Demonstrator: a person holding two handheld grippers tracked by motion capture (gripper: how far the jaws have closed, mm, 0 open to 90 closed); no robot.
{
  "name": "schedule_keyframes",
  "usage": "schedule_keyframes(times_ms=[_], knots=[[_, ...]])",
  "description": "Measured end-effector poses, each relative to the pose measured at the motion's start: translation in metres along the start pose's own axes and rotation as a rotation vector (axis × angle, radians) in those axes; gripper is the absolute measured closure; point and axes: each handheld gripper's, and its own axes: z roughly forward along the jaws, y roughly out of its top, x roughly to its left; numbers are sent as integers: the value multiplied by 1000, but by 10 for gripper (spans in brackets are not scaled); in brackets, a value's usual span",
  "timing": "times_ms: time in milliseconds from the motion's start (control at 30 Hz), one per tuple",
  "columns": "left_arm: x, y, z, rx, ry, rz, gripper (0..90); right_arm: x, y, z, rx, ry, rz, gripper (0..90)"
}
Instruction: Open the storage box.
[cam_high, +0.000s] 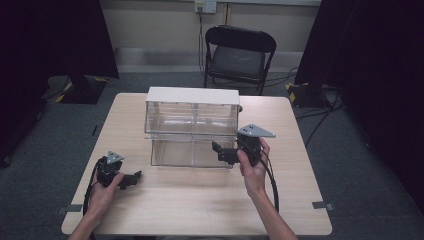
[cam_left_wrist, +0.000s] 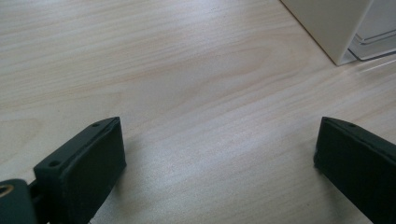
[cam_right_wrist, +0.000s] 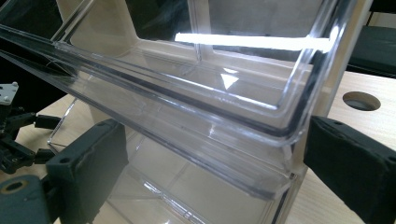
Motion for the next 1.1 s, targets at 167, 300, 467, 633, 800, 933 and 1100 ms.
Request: schedule_keyframes(times_ms=[167,300,467,633,800,933,1100], knots=[[0,0,0,-1,-1,-1,15,-1,0,-1,-1,4,1,59],[0,0,0,0,0,0,15,-1,0,0,-2,6,5,58],[0,0,0,0,0,-1,15,-1,0,0,-1,3,5,59],[0,0,0,0,0,0,15,-1,0,0,-2,4,6,59],[0,0,0,0,0,1,15,-1,-1,0,-5,6,7,59],[0,0,0,0,0,0,16,-2,-1,0,-8,13,13,58],[0,0,0,-1,0,0,15,-2,-1,0,-9,11,13,58]])
